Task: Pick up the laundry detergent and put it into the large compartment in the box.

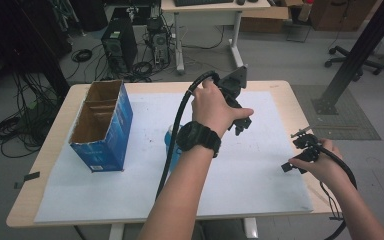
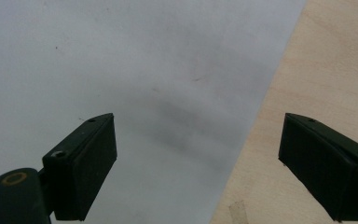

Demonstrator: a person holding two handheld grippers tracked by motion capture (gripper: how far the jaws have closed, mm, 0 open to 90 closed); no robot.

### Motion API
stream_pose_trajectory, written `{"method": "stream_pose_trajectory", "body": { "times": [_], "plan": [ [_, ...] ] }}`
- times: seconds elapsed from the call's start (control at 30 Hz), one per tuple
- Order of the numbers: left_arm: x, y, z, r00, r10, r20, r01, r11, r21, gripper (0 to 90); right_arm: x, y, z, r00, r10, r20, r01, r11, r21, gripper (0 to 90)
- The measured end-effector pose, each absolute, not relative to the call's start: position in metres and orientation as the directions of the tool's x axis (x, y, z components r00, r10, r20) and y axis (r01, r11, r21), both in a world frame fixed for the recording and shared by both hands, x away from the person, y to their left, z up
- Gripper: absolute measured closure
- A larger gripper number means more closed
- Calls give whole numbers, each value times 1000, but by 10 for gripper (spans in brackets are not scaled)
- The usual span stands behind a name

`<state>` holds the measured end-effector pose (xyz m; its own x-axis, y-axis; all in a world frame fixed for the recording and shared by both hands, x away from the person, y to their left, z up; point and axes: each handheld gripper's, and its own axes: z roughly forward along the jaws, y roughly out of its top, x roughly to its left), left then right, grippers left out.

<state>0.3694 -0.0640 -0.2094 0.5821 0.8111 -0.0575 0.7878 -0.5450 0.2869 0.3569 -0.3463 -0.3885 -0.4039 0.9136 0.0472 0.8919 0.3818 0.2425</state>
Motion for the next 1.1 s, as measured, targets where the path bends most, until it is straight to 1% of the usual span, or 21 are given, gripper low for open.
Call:
{"method": "stream_pose_trajectory", "body": {
  "times": [0.7, 1.1],
  "plan": [
    [372, -61, -205, 590, 805, -64, 781, -548, 298, 97, 358, -345, -385, -409, 911, 50, 888, 385, 251, 110],
    [368, -49, -197, 579, 813, -67, 783, -532, 322, 97, 357, -343, -385, -408, 911, 55, 889, 382, 253, 110]
  ]
}}
